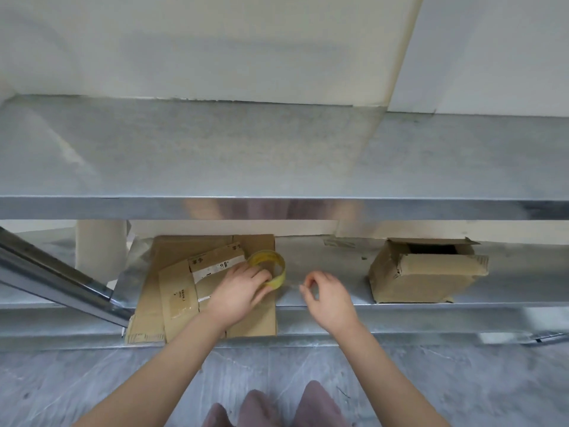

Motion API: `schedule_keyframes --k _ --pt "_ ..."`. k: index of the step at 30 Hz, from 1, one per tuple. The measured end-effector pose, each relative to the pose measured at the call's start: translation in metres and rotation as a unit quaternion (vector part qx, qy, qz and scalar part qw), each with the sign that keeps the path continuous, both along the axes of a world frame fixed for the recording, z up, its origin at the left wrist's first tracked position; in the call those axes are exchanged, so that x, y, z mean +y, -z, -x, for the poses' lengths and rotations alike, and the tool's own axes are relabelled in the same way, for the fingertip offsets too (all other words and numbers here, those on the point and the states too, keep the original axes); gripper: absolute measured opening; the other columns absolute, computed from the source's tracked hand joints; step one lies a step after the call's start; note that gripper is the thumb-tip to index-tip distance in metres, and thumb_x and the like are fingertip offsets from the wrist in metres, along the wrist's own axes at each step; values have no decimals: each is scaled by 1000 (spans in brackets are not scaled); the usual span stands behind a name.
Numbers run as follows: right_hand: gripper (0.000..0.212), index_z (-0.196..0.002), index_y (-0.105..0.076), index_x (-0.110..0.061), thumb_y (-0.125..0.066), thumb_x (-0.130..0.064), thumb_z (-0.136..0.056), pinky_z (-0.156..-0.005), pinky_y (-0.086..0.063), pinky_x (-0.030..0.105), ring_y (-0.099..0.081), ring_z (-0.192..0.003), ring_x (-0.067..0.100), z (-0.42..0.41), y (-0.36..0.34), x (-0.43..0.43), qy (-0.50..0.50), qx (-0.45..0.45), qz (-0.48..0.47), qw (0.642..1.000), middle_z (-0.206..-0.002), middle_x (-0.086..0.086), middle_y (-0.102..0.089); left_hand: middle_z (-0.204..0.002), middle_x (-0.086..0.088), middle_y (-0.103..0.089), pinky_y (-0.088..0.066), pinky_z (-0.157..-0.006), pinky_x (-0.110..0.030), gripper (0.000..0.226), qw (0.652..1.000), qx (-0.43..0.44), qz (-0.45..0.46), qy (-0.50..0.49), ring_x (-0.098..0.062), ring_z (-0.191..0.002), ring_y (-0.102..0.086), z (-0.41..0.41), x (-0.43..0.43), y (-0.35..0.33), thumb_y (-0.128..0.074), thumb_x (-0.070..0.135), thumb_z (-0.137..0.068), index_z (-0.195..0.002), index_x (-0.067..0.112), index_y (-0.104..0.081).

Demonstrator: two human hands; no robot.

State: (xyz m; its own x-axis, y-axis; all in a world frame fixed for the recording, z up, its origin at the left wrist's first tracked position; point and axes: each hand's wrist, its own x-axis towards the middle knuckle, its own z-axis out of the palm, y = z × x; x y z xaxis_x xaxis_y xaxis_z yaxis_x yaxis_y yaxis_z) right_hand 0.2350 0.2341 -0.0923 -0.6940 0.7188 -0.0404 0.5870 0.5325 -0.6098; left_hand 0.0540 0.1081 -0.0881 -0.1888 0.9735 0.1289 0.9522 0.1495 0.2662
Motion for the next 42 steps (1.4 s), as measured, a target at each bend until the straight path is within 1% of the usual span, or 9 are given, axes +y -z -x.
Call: schedule_keyframes --k 3,8,11,15,19,25,31,38,42 --pt "9 -85 -62 -14 -66 -21 -89 -71 -39 25 -60 -83 18 -17 -14 11 39 22 3 999 -84 -3 -64 -98 -2 -68 -43 -93 -40 16 1000 1 -10 25 -27 -95 -61 -13 8 -14 -64 30 -89 -100 17 -65" --pt "16 -79 -53 -23 -67 -21 -88 -65 -39 24 -56 -70 13 -52 -46 27 20 35 -25 999 -73 -10 -57 -116 -1 -60 -38 -92 -31 36 993 -116 -18 -14 -21 -108 -52 -43 26 -51 -59 34 -92 -125 21 -53" --pt "19 -77 -52 -23 -68 -19 -87 -66 -44 23 -56 -68 9 -78 -69 44 8 56 -30 998 -71 -9 -61 -108 4 -59 -34 -84 -27 30 991 -133 -29 -14 -17 -103 -50 -66 43 -76 -61 35 -91 -119 26 -57" --pt "25 -72 -52 -29 -71 -19 -84 -61 -37 3 -55 -68 -6 -125 -99 73 -7 75 -27 997 -63 -16 -56 -100 4 -64 -40 -83 -29 21 990 -132 -49 -10 -15 -95 -54 -108 70 -103 -63 34 -90 -109 25 -63" --pt "24 -69 -54 -29 -72 -23 -84 -60 -38 10 -56 -65 2 -171 -112 104 -5 76 6 997 -63 -11 -59 -101 11 -66 -40 -88 -31 19 991 -118 -55 -20 -11 -93 -56 -152 93 -113 -62 38 -90 -106 28 -64" --pt "21 -70 -58 -28 -71 -23 -86 -70 -53 31 -63 -67 14 -225 -125 142 -8 102 64 993 -70 -6 -65 -100 14 -68 -45 -86 -30 22 986 -136 -76 -60 -9 -93 -61 -211 120 -120 -65 43 -87 -105 29 -63" --pt "23 -68 -58 -32 -70 -22 -85 -64 -51 23 -61 -60 6 -247 -131 154 0 130 95 987 -69 -7 -67 -103 12 -69 -38 -88 -28 32 991 -88 -67 -79 -10 -95 -61 -227 137 -135 -67 51 -82 -101 25 -66" --pt "16 -75 -61 -23 -65 -19 -90 -60 -50 25 -62 -58 10 -250 -142 176 55 154 154 974 -63 -11 -60 -110 22 -60 -36 -82 -6 38 973 -229 -5 -26 10 -100 -52 -225 143 -148 -74 44 -78 -114 40 -63" --pt "18 -73 -62 -21 -67 -15 -89 -62 -50 28 -60 -55 8 -247 -150 181 53 172 206 962 -66 -6 -60 -98 16 -64 -43 -69 -13 30 960 -254 -41 -108 -3 -91 -58 -211 156 -152 -79 42 -75 -98 38 -60"
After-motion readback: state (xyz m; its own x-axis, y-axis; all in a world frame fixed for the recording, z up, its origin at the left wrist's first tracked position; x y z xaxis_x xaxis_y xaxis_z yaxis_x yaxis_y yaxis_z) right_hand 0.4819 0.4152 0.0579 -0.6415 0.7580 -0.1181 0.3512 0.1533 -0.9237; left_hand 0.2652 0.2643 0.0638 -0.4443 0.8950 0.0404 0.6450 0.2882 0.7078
